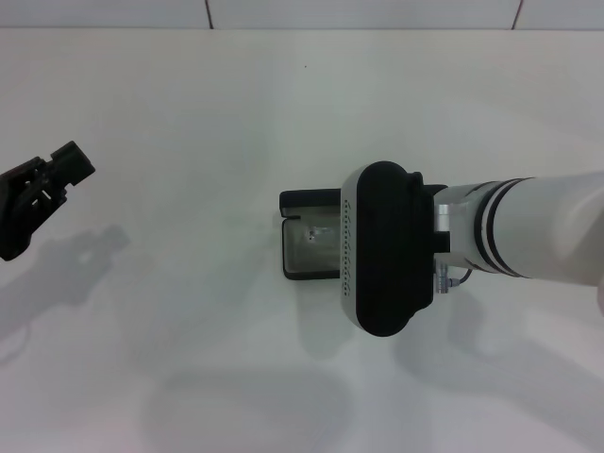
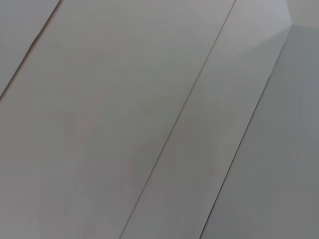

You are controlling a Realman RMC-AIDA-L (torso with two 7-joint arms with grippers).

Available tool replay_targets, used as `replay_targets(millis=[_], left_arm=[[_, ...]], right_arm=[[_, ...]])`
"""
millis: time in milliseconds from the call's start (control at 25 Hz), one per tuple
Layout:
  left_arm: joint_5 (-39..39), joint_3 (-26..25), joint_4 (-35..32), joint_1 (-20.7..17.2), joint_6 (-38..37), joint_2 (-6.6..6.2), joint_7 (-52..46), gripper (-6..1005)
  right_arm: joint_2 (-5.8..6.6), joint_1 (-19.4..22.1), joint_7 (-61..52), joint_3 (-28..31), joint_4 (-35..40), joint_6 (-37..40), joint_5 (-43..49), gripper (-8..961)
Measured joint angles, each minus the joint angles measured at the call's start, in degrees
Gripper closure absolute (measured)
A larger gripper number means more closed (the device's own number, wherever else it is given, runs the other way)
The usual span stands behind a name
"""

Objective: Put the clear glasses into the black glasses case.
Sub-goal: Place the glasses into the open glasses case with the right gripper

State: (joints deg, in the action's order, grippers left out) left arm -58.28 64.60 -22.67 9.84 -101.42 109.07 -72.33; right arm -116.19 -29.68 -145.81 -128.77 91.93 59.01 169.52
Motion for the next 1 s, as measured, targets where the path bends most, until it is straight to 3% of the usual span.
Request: replay_targets(millis=[1000], left_arm=[[0.2,0.0,0.0,0.0,0.0,0.0,0.0,853]], right_arm=[[0.0,0.3,0.0,-0.6,0.6,-0.6,0.3,789]])
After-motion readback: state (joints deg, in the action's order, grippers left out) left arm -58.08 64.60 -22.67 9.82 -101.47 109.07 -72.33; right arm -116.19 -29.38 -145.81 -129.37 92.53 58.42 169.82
